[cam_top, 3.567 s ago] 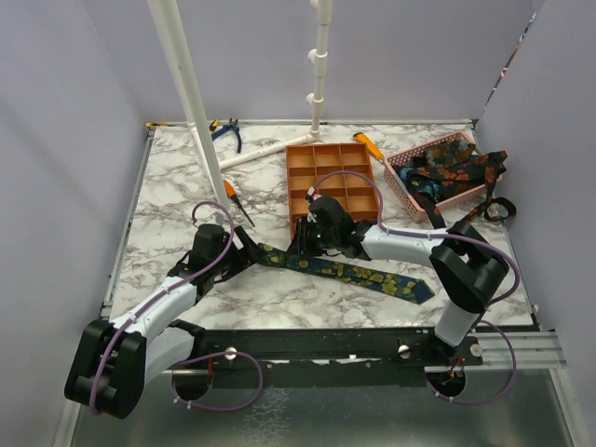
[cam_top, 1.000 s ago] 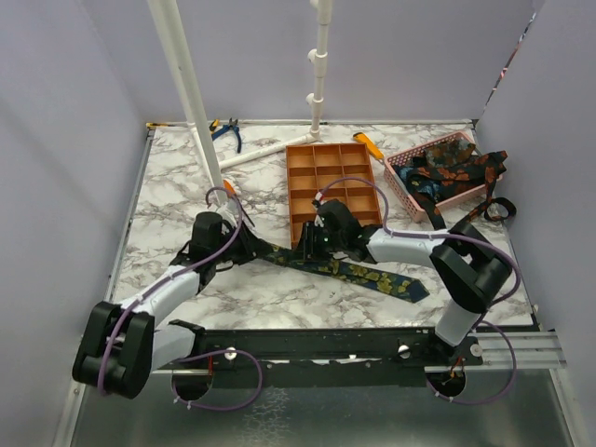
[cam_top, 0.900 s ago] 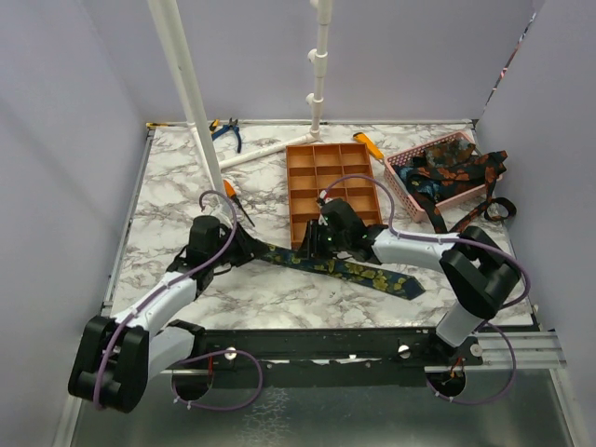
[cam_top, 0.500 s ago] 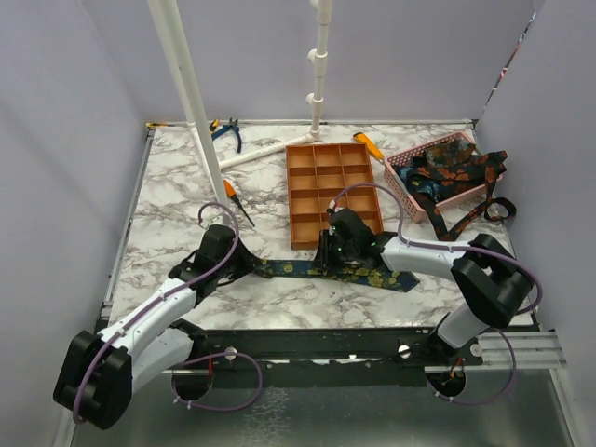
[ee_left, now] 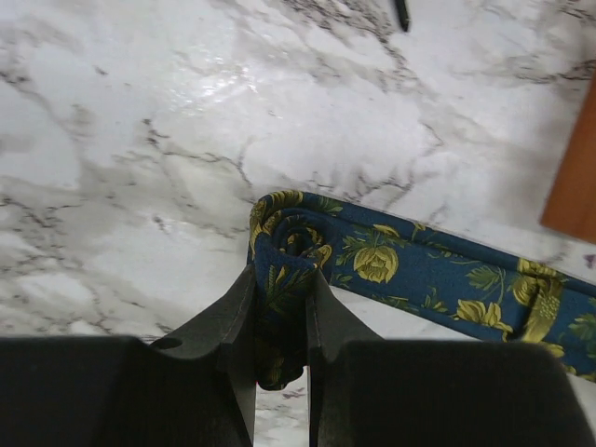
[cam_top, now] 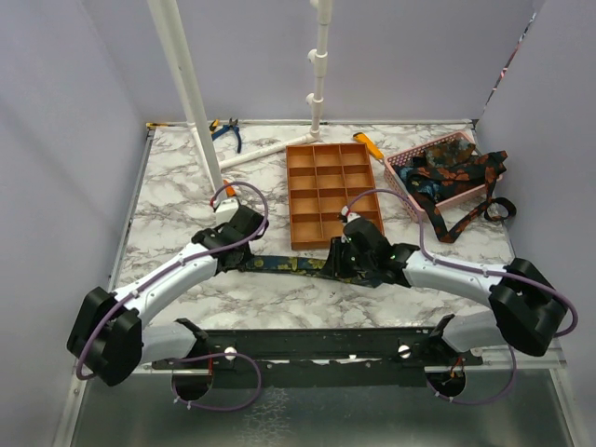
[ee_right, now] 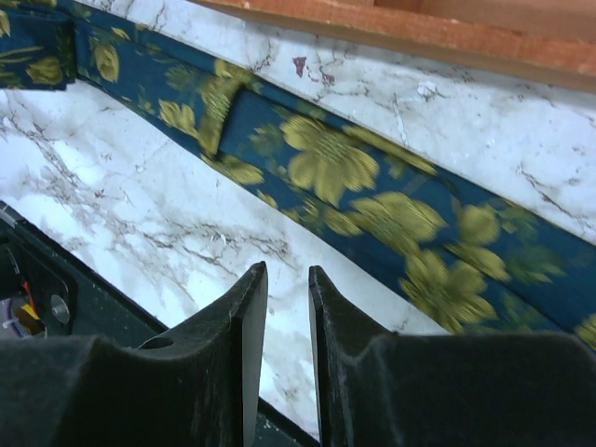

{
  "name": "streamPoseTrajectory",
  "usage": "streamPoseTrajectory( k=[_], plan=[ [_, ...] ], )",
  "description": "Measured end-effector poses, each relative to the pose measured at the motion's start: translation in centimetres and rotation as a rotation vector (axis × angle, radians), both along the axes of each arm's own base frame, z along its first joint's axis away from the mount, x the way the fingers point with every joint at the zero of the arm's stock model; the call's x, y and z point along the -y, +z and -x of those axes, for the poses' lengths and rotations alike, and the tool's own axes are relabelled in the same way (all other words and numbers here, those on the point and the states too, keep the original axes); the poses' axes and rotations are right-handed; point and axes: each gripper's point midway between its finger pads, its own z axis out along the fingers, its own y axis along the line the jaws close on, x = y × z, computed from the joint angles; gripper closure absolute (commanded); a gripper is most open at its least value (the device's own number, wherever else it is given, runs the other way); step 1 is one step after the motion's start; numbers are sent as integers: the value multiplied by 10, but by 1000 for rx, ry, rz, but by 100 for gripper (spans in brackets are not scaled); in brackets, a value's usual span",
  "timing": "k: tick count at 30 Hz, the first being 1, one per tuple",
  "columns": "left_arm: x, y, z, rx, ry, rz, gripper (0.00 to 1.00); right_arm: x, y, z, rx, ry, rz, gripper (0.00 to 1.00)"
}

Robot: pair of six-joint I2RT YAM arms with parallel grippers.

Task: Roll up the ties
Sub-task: Roll the tie at the center of the board.

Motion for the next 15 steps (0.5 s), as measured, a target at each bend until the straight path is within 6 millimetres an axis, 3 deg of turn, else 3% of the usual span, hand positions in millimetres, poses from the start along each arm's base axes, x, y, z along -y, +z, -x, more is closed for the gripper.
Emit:
streamPoseTrajectory(
  k=[8, 15],
  plan=[
    [-27, -3, 1, -47, 35, -244, 100, 13, 5, 12, 2, -11, -14, 71],
    [-35, -17, 2, -83, 30, -425, 100, 26, -11, 25, -38, -25, 10, 72]
  ],
)
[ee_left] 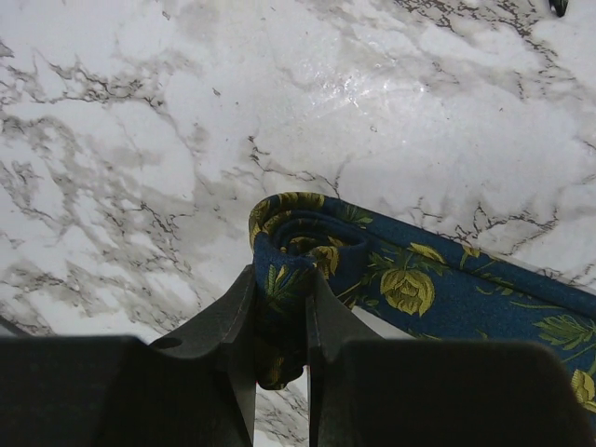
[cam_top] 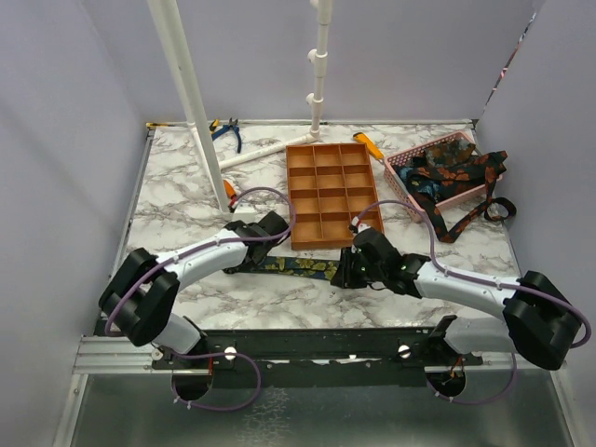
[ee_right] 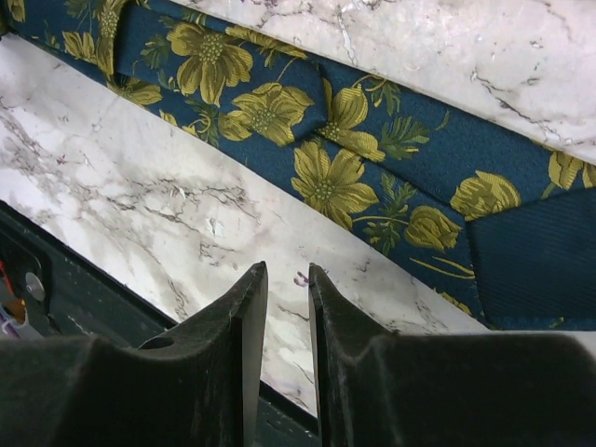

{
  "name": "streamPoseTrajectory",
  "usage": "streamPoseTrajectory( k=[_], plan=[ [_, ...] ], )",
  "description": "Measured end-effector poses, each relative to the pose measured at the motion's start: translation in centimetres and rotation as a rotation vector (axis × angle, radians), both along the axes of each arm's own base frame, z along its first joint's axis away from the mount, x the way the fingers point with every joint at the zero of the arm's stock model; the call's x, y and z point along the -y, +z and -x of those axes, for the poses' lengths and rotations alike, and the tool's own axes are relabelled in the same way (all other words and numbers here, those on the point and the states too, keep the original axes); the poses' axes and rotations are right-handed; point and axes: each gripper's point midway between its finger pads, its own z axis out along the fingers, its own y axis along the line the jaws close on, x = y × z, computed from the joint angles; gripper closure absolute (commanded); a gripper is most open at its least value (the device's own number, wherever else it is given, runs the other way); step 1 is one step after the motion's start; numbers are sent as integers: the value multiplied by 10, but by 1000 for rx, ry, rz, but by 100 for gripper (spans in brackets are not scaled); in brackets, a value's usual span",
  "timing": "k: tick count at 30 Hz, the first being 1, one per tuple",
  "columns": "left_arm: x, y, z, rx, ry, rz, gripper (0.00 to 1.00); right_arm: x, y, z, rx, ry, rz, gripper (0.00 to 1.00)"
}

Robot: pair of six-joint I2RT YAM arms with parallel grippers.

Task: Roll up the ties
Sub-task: Roll the tie at the center of the board.

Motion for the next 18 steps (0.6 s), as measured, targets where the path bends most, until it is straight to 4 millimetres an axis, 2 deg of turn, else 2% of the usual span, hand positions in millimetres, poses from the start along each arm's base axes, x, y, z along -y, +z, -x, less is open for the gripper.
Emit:
streamPoseTrajectory(
  k=[6, 11, 13, 18],
  plan=[
    [9, -5, -1, -6, -40, -124, 100, 2, 4, 2, 7, -1, -9, 72],
    [32, -8, -4, 1, -91, -170, 98, 3, 4, 3, 8, -2, -10, 72],
    [41, -11, -4, 2, -106, -178, 80, 4, 3, 4, 6, -2, -8, 71],
    [52, -22, -1, -11, -129, -196, 51, 7, 2, 5, 4, -7, -1, 71]
  ],
)
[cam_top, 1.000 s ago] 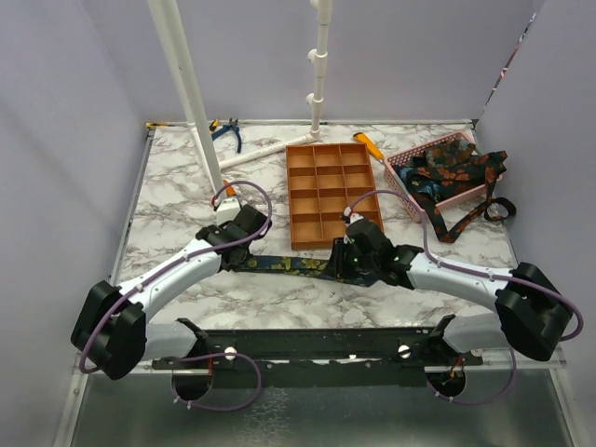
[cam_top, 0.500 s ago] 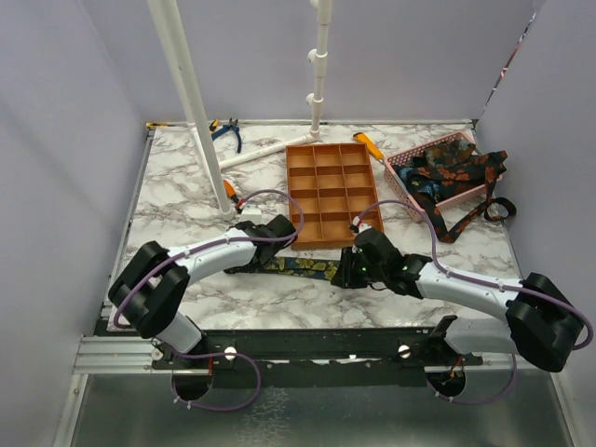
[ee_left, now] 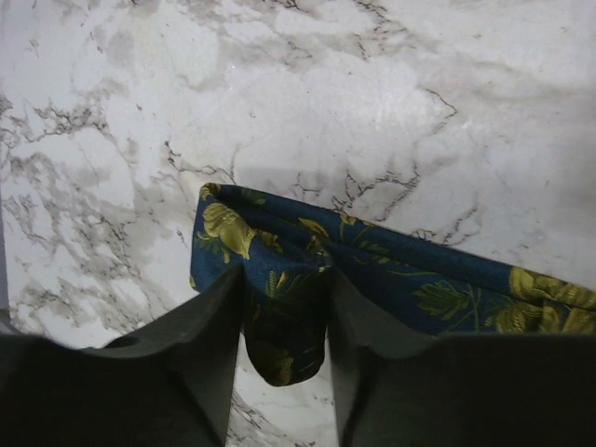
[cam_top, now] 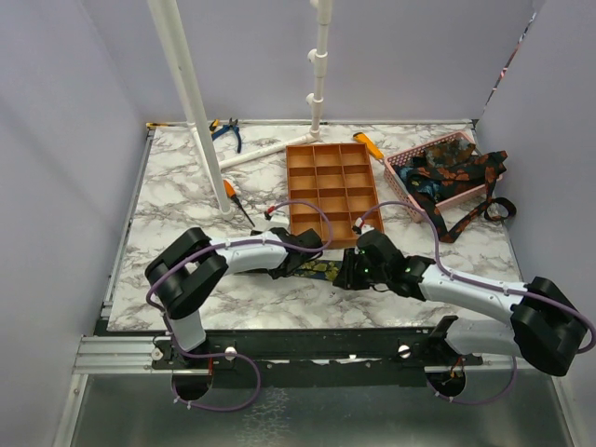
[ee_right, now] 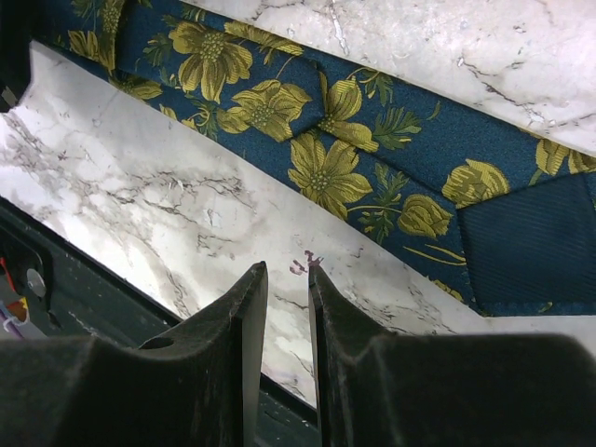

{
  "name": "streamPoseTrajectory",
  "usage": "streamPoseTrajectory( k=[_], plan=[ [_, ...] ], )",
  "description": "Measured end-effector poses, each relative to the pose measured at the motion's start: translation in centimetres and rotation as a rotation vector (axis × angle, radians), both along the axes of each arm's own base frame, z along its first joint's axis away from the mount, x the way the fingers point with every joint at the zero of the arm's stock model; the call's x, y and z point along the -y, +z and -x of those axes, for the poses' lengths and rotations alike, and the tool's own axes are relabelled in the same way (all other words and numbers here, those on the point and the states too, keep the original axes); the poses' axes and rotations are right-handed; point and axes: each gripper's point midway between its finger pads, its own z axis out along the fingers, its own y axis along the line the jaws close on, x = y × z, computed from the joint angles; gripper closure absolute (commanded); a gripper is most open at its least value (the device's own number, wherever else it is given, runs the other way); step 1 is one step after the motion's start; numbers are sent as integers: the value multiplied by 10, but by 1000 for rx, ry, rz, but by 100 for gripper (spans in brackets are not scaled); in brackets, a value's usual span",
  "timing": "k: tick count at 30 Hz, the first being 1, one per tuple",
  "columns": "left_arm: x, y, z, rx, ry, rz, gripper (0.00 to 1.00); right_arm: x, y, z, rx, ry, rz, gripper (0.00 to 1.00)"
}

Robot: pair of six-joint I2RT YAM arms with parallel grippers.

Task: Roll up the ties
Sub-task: Roll the tie at the center of the board.

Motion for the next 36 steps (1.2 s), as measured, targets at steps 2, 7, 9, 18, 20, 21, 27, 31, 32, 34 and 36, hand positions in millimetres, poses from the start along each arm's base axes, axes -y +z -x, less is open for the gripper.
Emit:
streamPoseTrajectory(
  k=[2, 7, 9, 18, 20, 21, 27, 31, 32, 34, 36],
  plan=[
    [5, -2, 1, -1, -8, 13, 42, 1, 1, 0, 2, -8, 0, 71],
    [15, -4, 3, -10, -26, 54, 28, 5, 0, 0, -5, -22, 13, 71],
    [20, -2, 3, -9, -28, 92, 24, 6, -1, 0, -6, -26, 17, 71],
    [40, 21, 6, 13, -61, 271, 1, 6, 1, 0, -4, -27, 20, 63],
    [41, 33, 8, 32, -76, 320, 1, 3, 5, -2, 6, -18, 12, 58],
    [41, 40, 8, 43, -80, 345, 1, 1, 7, -3, 9, -12, 6, 54],
    [22, 92, -10, 163, -70, 621, 1, -17, 34, -7, 71, 51, -91, 44],
    [-14, 115, -30, 266, -31, 774, 1, -42, 59, -13, 114, 119, -189, 47],
    [-18, 117, -33, 277, -39, 804, 1, -53, 68, -17, 126, 139, -223, 43],
    [-20, 120, -38, 291, -68, 897, 1, -69, 81, -21, 140, 165, -285, 40],
    [-21, 116, -39, 288, -81, 955, 1, -85, 94, -24, 157, 187, -365, 39]
  ],
)
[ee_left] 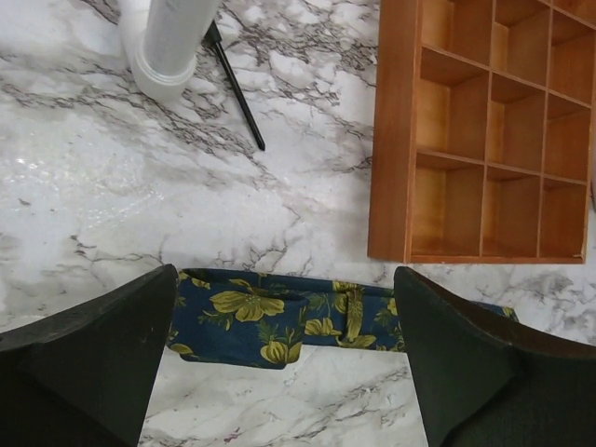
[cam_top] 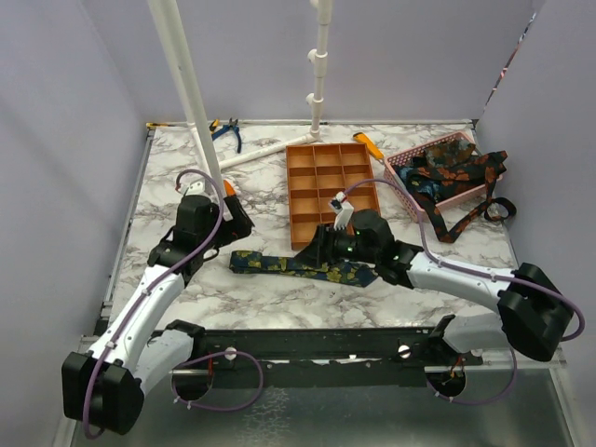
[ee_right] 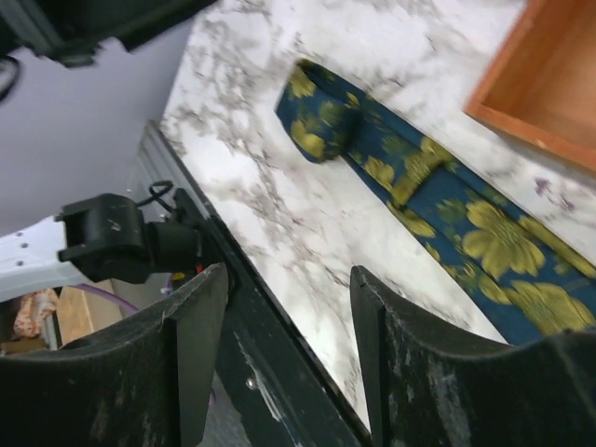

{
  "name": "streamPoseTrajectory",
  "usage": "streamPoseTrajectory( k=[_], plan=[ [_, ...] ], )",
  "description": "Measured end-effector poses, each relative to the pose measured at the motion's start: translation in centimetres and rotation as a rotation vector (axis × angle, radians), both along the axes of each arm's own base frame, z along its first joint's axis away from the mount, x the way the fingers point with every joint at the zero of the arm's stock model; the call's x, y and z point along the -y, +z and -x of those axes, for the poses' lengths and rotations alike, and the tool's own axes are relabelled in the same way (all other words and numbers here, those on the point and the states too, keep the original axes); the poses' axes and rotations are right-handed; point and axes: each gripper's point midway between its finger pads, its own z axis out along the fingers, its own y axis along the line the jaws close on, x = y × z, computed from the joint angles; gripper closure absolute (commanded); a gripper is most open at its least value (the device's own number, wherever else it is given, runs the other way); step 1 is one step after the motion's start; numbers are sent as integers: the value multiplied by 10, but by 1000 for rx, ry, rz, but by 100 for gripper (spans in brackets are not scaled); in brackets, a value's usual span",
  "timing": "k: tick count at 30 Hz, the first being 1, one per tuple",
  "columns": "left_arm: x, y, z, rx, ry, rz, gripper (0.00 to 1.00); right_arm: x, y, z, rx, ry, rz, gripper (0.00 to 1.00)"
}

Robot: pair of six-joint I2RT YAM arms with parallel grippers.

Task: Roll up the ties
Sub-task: Roll the tie at the center of the board.

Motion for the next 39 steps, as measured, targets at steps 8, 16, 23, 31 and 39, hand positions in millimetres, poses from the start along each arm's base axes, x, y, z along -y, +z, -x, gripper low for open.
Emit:
streamPoseTrajectory(
  k=[8, 16, 23, 31, 39],
  plan=[
    [10, -5, 12, 33, -65, 143, 1, -38, 15, -23, -30, -4, -85, 42],
    [6, 5, 13, 99, -35, 166, 1, -79, 29, -22, 51, 43, -13, 46],
    [-5, 4, 11, 94, 43, 163, 1, -109, -11, -19, 10, 73, 117, 53],
    [-8, -11, 18, 32, 84, 176, 1, -115, -61, -25, -72, 48, 237, 60],
    [-13, -26, 21, -24, 134, 173, 2, -114, -71, -33, -83, 8, 277, 65]
  ],
)
